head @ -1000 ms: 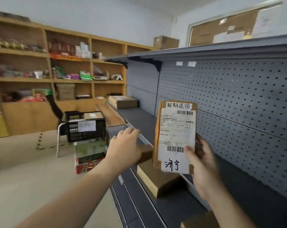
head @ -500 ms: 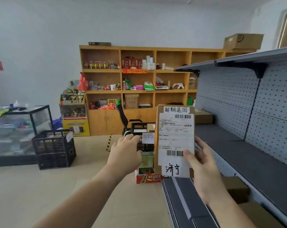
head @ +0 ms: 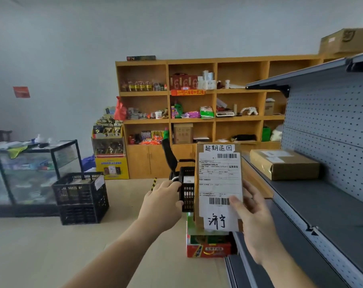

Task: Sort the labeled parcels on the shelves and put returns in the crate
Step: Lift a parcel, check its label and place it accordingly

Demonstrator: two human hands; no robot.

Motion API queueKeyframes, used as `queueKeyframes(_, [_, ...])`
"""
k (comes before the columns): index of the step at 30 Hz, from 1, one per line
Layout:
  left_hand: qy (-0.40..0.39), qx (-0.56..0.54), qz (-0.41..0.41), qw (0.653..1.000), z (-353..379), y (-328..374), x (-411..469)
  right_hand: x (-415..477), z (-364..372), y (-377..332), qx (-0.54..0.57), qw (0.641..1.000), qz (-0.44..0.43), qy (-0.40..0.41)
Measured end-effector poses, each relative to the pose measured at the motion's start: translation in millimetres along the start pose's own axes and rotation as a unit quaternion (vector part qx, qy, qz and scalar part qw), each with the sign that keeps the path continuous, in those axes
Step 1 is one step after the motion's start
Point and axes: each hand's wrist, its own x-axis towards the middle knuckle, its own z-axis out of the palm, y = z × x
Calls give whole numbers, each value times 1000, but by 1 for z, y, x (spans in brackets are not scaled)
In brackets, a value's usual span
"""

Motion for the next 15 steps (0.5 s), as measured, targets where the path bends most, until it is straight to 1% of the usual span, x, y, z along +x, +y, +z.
queueKeyframes(5, [7, -22, -12, 1000, 28, 0, 92, 105, -9, 18, 0, 1000, 13, -13])
queueKeyframes(10, [-15, -31, -26, 999, 70, -16, 173, 192, -8, 52, -6, 999, 32, -11])
queueKeyframes(15, [-29, -27, 2, 999, 117, -48, 265, 277, -4, 94, -16, 999, 30, 2])
